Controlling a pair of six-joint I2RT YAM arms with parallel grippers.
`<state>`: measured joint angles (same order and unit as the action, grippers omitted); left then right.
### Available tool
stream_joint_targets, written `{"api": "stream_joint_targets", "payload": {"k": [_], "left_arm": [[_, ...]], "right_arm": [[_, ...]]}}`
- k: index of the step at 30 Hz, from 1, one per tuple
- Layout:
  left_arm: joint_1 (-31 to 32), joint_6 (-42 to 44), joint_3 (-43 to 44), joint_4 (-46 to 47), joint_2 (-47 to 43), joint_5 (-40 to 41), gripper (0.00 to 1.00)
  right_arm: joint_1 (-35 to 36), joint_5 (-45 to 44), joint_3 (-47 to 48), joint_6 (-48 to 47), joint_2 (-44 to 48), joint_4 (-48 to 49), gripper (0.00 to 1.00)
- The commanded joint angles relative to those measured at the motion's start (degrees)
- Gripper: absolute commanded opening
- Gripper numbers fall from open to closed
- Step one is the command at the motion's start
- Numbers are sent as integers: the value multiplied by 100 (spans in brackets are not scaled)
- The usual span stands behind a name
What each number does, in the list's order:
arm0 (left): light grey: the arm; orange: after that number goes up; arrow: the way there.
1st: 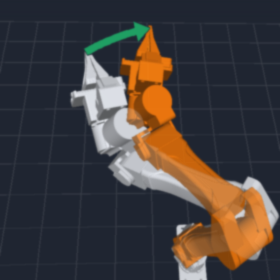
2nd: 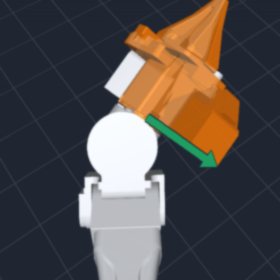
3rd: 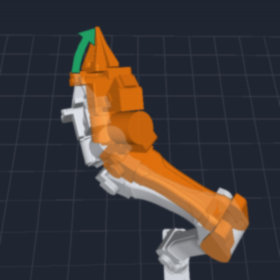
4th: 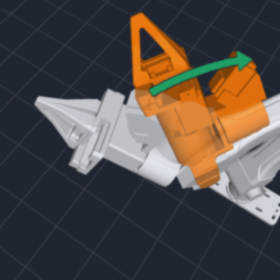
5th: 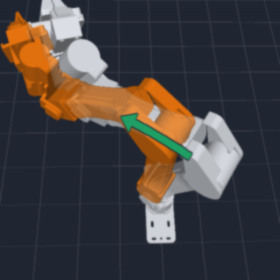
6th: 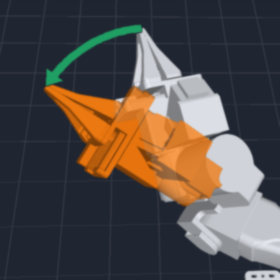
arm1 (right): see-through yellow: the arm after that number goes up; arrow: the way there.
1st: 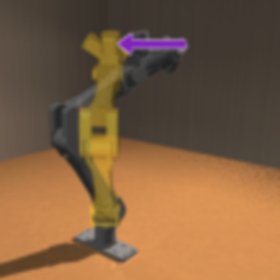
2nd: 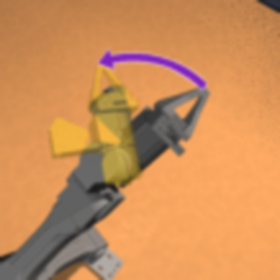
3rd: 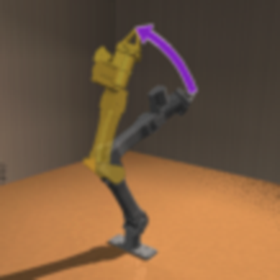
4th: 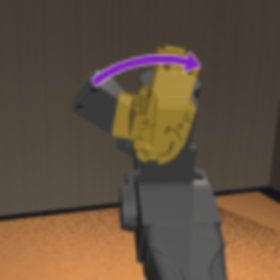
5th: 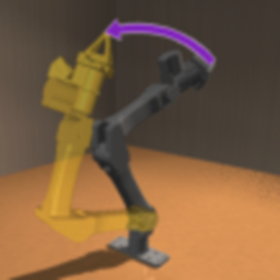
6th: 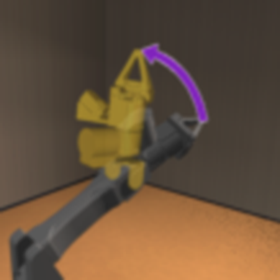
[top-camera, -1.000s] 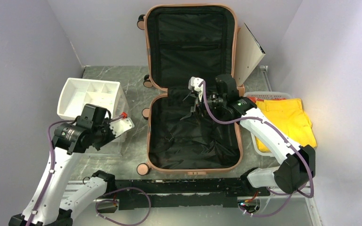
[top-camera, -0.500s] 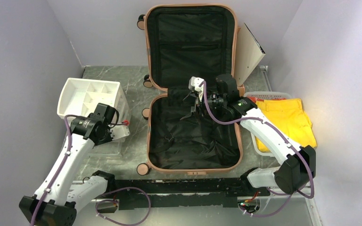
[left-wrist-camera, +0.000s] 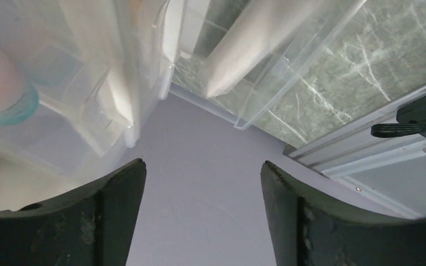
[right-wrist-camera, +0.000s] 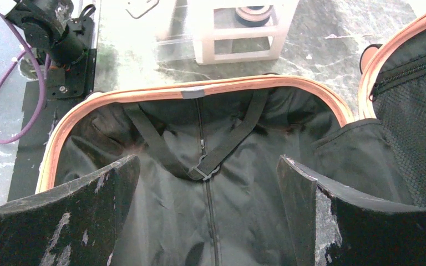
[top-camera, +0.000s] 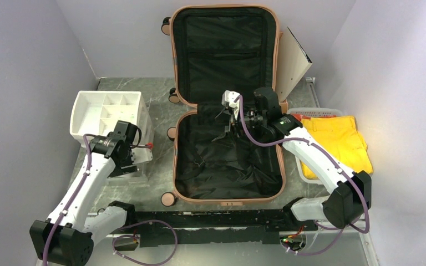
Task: Open, take out, and arrange the luggage
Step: Place the personal item in the drawer.
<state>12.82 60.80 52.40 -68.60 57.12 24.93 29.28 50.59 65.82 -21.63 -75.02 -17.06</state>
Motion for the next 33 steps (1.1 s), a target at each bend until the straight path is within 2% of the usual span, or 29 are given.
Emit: {"api": "stream_joint_targets", "payload": {"k": [1, 3, 4, 5, 13, 23, 27, 33], "left_arm": [[-25, -4, 602, -67, -35, -466, 82], [-25, 0, 604, -173, -98, -530, 84], [-25, 17, 593, -236, -137, -554, 91], [-29, 38, 594, -325, -168, -631, 93], [-24, 177, 909, -1167, -544, -1863, 93], [-25, -56, 939, -1170, -1165, -2755, 93], [-25, -375, 977, -874, -1719, -3200, 96], [-24, -1431, 769, 403, -2614, -2669, 96]], "right_arm": [[30, 198, 252, -26, -82, 86, 100], [31, 197, 285, 0, -119, 99, 100], [34, 204, 309, 12, -145, 104, 100], [34, 218, 328, 22, -165, 98, 100], [124, 363, 623, -41, -333, -165, 100], [291, 570, 1155, -383, -681, -731, 100], [386, 514, 1303, -516, -768, -925, 100], [530, 393, 1359, -548, -849, -980, 100]]}}
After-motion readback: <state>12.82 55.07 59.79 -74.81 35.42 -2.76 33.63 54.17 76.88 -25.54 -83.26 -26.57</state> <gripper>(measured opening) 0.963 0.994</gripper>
